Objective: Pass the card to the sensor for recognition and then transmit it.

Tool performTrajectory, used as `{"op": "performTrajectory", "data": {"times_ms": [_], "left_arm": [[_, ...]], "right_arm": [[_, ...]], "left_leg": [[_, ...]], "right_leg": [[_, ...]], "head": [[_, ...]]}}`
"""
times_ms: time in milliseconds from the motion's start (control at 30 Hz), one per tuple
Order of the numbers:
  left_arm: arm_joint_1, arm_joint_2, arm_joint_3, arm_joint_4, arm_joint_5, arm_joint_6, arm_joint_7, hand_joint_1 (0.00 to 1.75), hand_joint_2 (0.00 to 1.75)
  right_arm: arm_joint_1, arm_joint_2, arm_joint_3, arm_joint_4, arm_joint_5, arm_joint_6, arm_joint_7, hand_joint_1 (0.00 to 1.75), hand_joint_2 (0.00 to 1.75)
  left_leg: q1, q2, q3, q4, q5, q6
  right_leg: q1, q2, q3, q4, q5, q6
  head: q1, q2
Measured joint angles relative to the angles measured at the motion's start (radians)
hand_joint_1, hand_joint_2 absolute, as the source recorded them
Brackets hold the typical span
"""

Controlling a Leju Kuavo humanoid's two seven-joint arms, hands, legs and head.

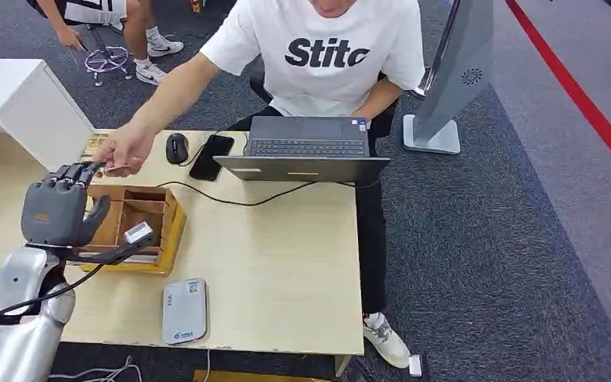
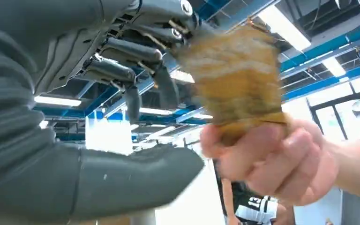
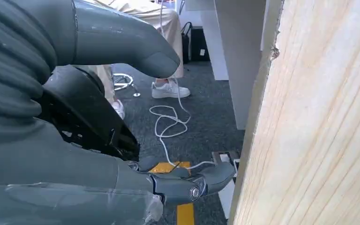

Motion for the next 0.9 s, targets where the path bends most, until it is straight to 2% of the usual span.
{"op": "performTrajectory", "data": {"times_ms": [200, 333, 500, 567, 633, 700, 767, 833, 900], "left_arm": [[0.008, 0.000, 0.000, -0.005, 0.000, 0.000, 0.006, 0.00, 1.75], [0.033, -0.003, 0.006, -0.024, 0.038, 0.029, 0.007, 0.00, 1.75], [0.136, -0.055, 0.062, -0.128, 0.299, 0.098, -0.101, 0.00, 1.75], [0.207, -0.095, 0.095, -0.199, 0.433, 0.119, -0.169, 0.00, 1.75], [0.318, -0.157, 0.140, -0.297, 0.625, 0.114, -0.278, 0.00, 1.75], [0.387, -0.215, 0.176, -0.361, 0.719, 0.104, -0.345, 0.00, 1.75], [0.439, -0.265, 0.222, -0.406, 0.813, 0.048, -0.389, 0.00, 1.75], [0.482, -0.345, 0.307, -0.440, 0.910, -0.040, -0.448, 0.00, 1.75], [0.518, -0.433, 0.408, -0.458, 0.995, -0.110, -0.473, 0.00, 1.75]], "right_arm": [[0.000, 0.000, 0.000, 0.000, -0.002, 0.000, 0.000, 0.00, 1.75], [0.000, 0.000, 0.000, 0.000, -0.005, 0.000, -0.002, 0.00, 1.75], [0.006, 0.000, -0.002, 0.000, -0.026, 0.000, -0.010, 0.00, 1.75], [0.012, 0.000, -0.005, 0.000, -0.038, 0.000, -0.021, 0.00, 1.75], [0.022, 0.000, -0.013, 0.001, -0.052, 0.000, -0.036, 0.00, 1.75], [0.032, -0.002, -0.022, 0.002, -0.057, 0.000, -0.043, 0.00, 1.75], [0.036, -0.002, -0.029, 0.002, -0.064, 0.002, -0.049, 0.00, 1.75], [0.042, -0.003, -0.040, 0.003, -0.076, 0.003, -0.058, 0.00, 1.75], [0.053, -0.006, -0.054, 0.004, -0.082, 0.004, -0.063, 0.00, 1.75]], "left_leg": [[0.000, 0.000, 0.000, 0.000, 0.000, 0.000], [0.000, 0.000, 0.000, 0.000, 0.000, 0.000], [0.000, 0.001, 0.000, 0.000, -0.001, 0.000], [0.000, 0.002, -0.001, 0.000, -0.002, 0.000], [-0.001, 0.005, 0.001, 0.000, -0.005, 0.001], [-0.001, 0.003, -0.001, 0.000, -0.005, 0.002], [-0.001, 0.002, -0.001, 0.000, -0.005, 0.002], [-0.001, 0.003, 0.000, 0.000, -0.006, 0.002], [-0.001, 0.003, 0.000, 0.000, -0.006, 0.002]], "right_leg": [[0.000, 0.000, 0.000, 0.000, 0.000, 0.000], [0.000, 0.000, 0.000, 0.000, 0.000, 0.000], [0.000, 0.001, 0.000, 0.000, 0.000, 0.000], [0.000, 0.002, 0.000, -0.001, -0.001, 0.001], [-0.001, 0.005, 0.000, -0.001, -0.002, 0.002], [-0.001, 0.003, 0.000, -0.001, -0.003, 0.003], [-0.001, 0.002, 0.000, -0.001, -0.004, 0.002], [-0.001, 0.002, 0.000, -0.001, -0.004, 0.002], [-0.001, 0.002, 0.000, -0.001, -0.004, 0.002]], "head": [[0.000, 0.000], [0.000, 0.000], [0.000, 0.000], [0.000, 0.000], [-0.001, 0.000], [0.001, 0.000], [0.002, 0.000], [0.001, 0.000], [0.003, 0.000]]}}
